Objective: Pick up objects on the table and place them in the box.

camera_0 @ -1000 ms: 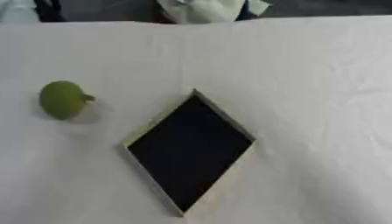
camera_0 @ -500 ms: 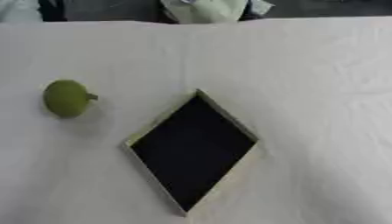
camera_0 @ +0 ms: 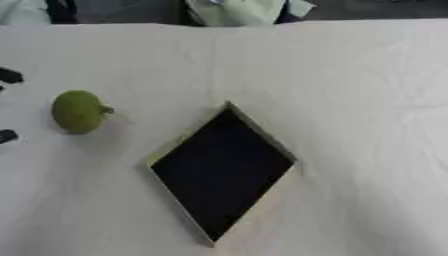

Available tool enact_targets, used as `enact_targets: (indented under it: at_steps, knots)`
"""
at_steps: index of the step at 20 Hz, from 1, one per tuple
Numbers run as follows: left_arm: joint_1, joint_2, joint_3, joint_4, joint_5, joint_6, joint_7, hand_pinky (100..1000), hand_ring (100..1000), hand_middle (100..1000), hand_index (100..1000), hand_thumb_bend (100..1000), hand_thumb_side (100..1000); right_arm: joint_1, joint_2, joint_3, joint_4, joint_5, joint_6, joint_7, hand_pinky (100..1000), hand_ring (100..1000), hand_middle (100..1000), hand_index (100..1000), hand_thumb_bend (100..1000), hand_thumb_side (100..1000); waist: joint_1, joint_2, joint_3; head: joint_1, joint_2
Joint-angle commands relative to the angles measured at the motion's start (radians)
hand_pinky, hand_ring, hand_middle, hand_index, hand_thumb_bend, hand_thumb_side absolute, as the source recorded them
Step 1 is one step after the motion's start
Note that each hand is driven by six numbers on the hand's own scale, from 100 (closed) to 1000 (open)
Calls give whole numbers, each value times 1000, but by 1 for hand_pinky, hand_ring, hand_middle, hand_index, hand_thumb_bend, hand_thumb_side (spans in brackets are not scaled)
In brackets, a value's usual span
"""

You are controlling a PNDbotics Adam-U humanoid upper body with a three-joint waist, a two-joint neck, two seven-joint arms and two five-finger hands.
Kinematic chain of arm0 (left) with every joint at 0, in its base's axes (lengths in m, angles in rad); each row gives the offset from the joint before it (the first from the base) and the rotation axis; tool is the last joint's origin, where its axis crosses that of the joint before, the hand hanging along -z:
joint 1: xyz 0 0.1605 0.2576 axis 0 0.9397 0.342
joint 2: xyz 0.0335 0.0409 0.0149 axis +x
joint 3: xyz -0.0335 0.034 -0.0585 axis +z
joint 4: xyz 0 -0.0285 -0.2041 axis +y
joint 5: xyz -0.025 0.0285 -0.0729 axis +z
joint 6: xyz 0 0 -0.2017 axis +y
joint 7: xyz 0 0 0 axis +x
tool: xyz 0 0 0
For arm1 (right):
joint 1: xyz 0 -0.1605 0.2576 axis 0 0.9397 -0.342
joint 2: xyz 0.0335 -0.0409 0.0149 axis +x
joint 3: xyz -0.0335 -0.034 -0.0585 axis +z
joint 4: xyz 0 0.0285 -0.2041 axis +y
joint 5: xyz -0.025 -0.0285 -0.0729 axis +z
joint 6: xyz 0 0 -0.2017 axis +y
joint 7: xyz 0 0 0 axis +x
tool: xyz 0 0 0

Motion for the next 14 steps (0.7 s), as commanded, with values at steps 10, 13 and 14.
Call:
enact_targets:
  at_steps: [10,13,14]
  knots:
    - [-124,-88,-10,90,-19,-207,-359,809,886,823,915,482,142,-13,-9,-1,-21,-12,3,8,842,820,487,689,100,207,3,-22,-7,11,0]
    - [-144,-113,-8,116,-53,-210,-360,812,888,824,915,488,133,-14,-6,0,-21,-14,5,10,842,820,487,689,100,210,3,-21,-8,12,-2]
    - [-150,-120,-8,127,-65,-210,-360,813,888,824,915,492,132,-14,-5,1,-21,-15,5,11,842,820,487,689,100,209,3,-21,-9,12,-3]
